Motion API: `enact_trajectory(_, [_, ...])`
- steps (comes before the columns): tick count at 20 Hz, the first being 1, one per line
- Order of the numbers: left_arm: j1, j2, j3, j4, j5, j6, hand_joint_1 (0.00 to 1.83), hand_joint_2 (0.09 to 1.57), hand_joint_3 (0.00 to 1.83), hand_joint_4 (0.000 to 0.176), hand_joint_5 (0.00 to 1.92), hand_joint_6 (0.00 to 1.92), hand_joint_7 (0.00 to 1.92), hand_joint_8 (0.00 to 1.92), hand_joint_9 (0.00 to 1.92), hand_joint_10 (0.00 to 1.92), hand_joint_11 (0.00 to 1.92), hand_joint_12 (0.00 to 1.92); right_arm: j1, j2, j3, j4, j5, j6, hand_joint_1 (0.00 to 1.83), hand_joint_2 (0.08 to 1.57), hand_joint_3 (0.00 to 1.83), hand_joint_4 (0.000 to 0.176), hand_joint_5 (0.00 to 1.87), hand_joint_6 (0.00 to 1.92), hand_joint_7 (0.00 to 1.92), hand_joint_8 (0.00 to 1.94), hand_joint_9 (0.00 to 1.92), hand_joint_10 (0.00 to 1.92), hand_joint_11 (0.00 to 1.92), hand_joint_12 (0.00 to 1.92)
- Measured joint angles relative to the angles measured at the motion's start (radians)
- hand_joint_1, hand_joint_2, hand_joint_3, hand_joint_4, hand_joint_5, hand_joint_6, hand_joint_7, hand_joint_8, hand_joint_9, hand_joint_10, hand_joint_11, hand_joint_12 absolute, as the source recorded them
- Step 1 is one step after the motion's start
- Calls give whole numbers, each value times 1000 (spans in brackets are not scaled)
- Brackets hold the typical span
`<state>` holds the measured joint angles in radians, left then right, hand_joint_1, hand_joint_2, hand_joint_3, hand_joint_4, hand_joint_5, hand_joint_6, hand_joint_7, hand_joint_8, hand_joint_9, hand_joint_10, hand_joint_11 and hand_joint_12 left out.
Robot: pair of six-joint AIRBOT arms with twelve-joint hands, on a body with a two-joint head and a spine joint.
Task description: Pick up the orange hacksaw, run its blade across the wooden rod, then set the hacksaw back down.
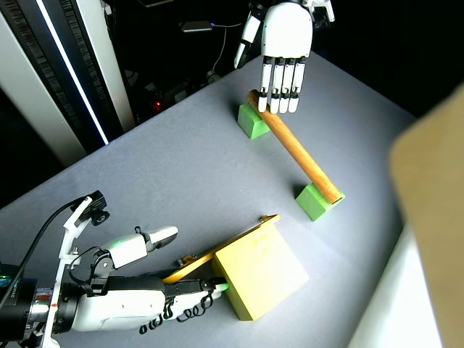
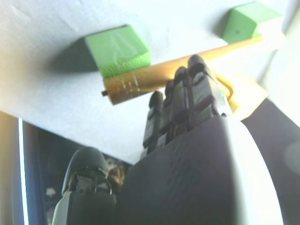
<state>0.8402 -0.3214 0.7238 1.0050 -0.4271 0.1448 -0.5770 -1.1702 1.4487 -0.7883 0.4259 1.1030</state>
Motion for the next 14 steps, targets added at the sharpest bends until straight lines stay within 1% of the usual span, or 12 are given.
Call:
enact_trajectory(1, [0, 0, 0, 0, 1, 0, 0, 1264, 0, 0, 103, 2, 87, 3, 56, 1, 0, 173, 0, 0, 0, 3, -3, 0, 977, 1098, 0, 0, 80, 0, 45, 1, 106, 1, 0, 688])
enact_trajectory(2, [0, 0, 0, 0, 0, 0, 0, 1263, 0, 0, 101, 1, 87, 2, 55, 1, 0, 168, 0, 0, -1, 3, -5, -3, 965, 1106, 1, 0, 75, 0, 42, 0, 94, 3, 0, 642])
enact_trajectory(3, [0, 0, 0, 0, 0, 0, 0, 1260, 0, 0, 119, 2, 108, 2, 76, 3, 0, 218, 0, 0, -1, 4, -5, -5, 958, 1111, 2, 0, 49, 0, 26, 0, 80, 0, 0, 617])
enact_trajectory(4, [0, 0, 0, 0, 1, 0, 0, 1257, 0, 0, 97, 1, 87, 1, 58, 1, 0, 177, 0, 0, -2, 6, -6, -6, 968, 1116, 3, 0, 42, 0, 23, 0, 80, 1, 0, 596])
enact_trajectory(6, [0, 0, 0, -1, 0, 0, 0, 1259, 1, 0, 101, 2, 91, 1, 64, 2, 0, 185, 0, 0, -8, 14, -16, -6, 988, 1138, 3, 0, 126, 14, 105, 13, 174, 19, 0, 788])
enact_trajectory(7, [0, 0, 0, -1, 0, 0, 0, 1265, 1, 0, 108, 2, 91, 1, 67, 2, 0, 225, 0, 0, -12, 18, -22, -6, 996, 1155, 7, 0, 148, 14, 135, 15, 212, 23, 0, 860])
enact_trajectory(8, [0, 0, 0, -1, 0, 0, 0, 1266, 1, 0, 115, 2, 97, 2, 75, 3, 0, 248, 0, 0, -15, 47, -32, -29, 1034, 1166, 4, 0, 225, 13, 209, 12, 283, 21, 0, 990])
enact_trajectory(9, [0, 0, 0, -1, 1, 0, 0, 1269, 2, 0, 124, 6, 104, 5, 86, 7, 0, 253, 0, 0, -24, 121, -47, -107, 1052, 1194, 6, 0, 268, 10, 254, 8, 338, 19, 0, 1086])
enact_trajectory(10, [0, 0, -1, -1, 1, 0, 0, 1269, 1, 0, 120, 4, 107, 5, 92, 9, 0, 256, -1, 0, -29, 168, -56, -138, 1139, 1218, 5, 0, 371, 17, 375, 16, 446, 29, 114, 1100])
enact_trajectory(12, [0, 0, -3, -3, 1, 0, 0, 1273, 1, 0, 116, 1, 101, 1, 83, 3, 0, 258, -2, 0, -29, 194, -66, -148, 1305, 1229, 1, 0, 592, 23, 713, 32, 785, 75, 401, 1061])
enact_trajectory(13, [0, 0, -3, -3, 2, 0, 0, 1273, 1, 0, 116, 1, 101, 1, 83, 3, 0, 258, -2, 0, -29, 203, -71, -152, 1305, 1229, 1, 0, 592, 23, 713, 32, 785, 75, 401, 1061])
enact_trajectory(14, [0, 0, -3, -3, 2, 0, 1, 1272, 0, 0, 124, 4, 109, 4, 90, 5, 0, 263, -2, 0, -29, 208, -79, -159, 1533, 1163, 0, 0, 686, 19, 846, 28, 765, 1084, 515, 1056])
